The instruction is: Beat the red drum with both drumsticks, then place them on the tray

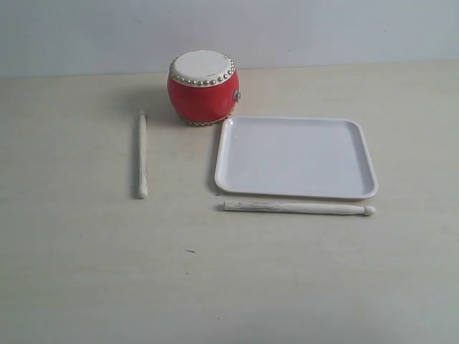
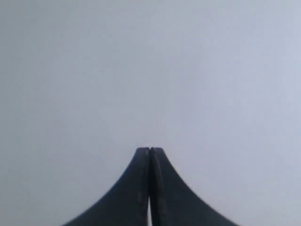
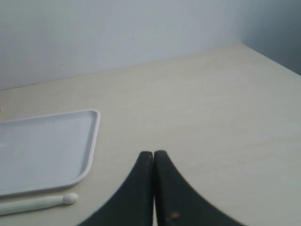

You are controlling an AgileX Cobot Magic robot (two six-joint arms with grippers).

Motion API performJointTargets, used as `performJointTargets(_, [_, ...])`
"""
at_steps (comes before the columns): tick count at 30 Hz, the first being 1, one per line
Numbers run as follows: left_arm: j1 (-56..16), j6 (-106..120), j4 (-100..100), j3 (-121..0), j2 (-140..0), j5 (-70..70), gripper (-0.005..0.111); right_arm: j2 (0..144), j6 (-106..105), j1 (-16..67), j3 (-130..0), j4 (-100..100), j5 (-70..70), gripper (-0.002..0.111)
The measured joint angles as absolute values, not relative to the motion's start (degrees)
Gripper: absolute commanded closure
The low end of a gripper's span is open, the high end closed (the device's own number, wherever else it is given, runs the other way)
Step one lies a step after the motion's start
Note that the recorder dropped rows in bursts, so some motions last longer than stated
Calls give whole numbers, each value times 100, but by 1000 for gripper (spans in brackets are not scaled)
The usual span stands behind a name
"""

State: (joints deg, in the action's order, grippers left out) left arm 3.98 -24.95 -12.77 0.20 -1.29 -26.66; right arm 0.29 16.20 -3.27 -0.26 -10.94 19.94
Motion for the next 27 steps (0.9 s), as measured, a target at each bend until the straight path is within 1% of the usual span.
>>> performJointTargets(3, [398, -2615, -1277, -222, -279, -3777, 107, 29, 1620, -327, -26, -1094, 1994, 108])
performJointTargets(5, [398, -2656, -1305, -1103, -871, -3915, 107, 29, 1620, -327, -26, -1094, 1994, 108])
performJointTargets(7, [398, -2904, -1827, -2294, -1855, -3735, 107, 29, 1620, -327, -26, -1094, 1994, 108])
performJointTargets(10, [398, -4039, -3455, -3585, -3228, -3522, 107, 29, 1620, -327, -26, -1094, 1994, 108])
performJointTargets(13, [398, -5917, -6153, -4673, -4679, -3337, 107, 29, 1620, -327, -26, -1094, 1994, 108])
performJointTargets(16, [398, -8256, -8543, -5391, -6100, -3221, 107, 29, 1620, -327, -26, -1094, 1994, 108])
performJointTargets(19, [398, -9467, -9584, -5797, -7392, -3132, 107, 29, 1620, -327, -26, -1094, 1994, 108])
performJointTargets(22, [364, -9507, -9903, -6044, -8211, -2882, 107, 29, 1620, -327, -26, -1094, 1994, 108])
performJointTargets(24, [266, -8914, -9960, -6064, -8529, -2286, 107, 29, 1620, -327, -26, -1094, 1994, 108])
performJointTargets(27, [16, -7240, -10065, -5927, -8779, -369, 107, 29, 1620, -327, -26, -1094, 1994, 108])
